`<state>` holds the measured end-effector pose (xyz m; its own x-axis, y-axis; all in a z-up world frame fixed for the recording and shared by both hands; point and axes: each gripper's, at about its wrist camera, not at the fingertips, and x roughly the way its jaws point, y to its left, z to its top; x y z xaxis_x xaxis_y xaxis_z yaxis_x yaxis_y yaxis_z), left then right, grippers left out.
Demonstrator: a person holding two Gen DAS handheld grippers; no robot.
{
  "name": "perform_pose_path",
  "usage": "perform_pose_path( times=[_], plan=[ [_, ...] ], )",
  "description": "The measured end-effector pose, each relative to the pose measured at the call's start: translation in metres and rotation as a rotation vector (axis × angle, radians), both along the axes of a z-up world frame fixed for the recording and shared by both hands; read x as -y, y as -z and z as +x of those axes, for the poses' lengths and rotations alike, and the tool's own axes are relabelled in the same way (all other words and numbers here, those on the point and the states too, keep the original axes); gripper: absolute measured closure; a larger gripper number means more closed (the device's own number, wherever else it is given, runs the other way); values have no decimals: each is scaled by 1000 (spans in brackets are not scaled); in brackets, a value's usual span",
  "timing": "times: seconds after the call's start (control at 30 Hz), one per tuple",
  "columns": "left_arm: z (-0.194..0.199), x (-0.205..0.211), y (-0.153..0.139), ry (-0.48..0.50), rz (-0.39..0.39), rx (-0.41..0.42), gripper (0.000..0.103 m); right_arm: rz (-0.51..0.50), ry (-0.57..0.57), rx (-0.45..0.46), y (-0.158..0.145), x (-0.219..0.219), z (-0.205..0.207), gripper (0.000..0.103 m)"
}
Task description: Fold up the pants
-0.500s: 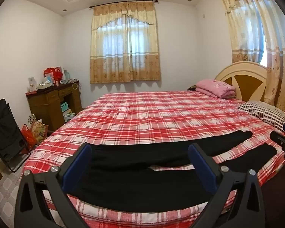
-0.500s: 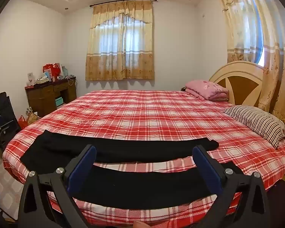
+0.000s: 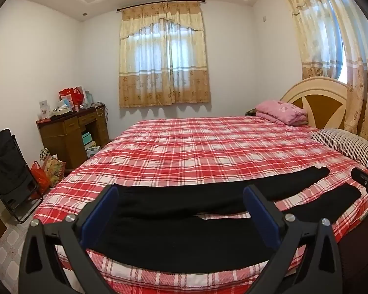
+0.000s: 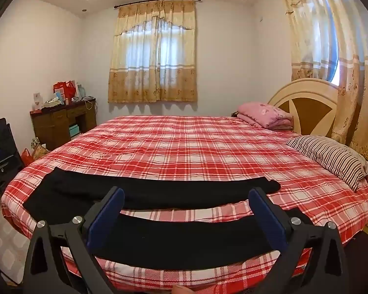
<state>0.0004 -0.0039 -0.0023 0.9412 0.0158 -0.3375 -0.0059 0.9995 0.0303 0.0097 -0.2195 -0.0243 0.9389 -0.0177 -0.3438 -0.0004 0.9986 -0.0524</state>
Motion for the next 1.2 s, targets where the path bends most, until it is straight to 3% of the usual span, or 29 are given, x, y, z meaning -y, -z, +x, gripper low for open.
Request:
perform_pose_path(
  times=[1.2],
  plan=[
    [1,-10,1,-12,-17,-7,0,-5,0,-22,6,0,6,1]
  ],
)
